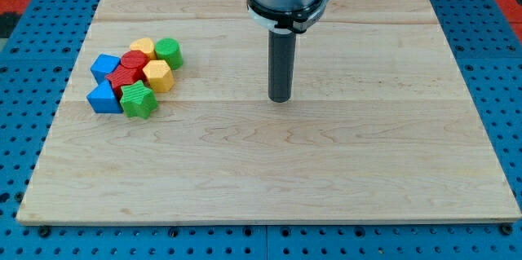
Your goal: Point at the blue cube
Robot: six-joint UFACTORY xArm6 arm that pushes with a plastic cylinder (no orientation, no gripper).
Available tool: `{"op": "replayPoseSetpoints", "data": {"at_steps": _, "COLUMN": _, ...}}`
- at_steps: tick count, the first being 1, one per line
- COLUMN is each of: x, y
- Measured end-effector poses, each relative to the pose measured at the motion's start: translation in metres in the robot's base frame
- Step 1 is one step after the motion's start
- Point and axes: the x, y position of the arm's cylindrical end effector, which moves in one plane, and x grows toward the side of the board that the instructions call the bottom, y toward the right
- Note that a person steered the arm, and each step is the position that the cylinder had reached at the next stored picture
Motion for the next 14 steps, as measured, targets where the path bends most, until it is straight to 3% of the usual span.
{"op": "replayPoseSetpoints", "data": {"at_steps": 3, "x": 0.002, "y": 0.001}}
{"op": "replayPoseSetpoints", "data": {"at_steps": 5, "x": 0.056, "y": -0.094}}
{"op": "replayPoseSetpoints", "data": {"at_steps": 6, "x": 0.056, "y": -0.148}}
{"op": "replayPoseSetpoints", "data": {"at_steps": 8, "x": 0.056, "y": -0.163}}
{"op": "replayPoseSetpoints", "data": {"at_steps": 13, "x": 0.033, "y": -0.293}}
{"op": "replayPoseSetpoints", "data": {"at_steps": 14, "x": 0.032, "y": -0.293}}
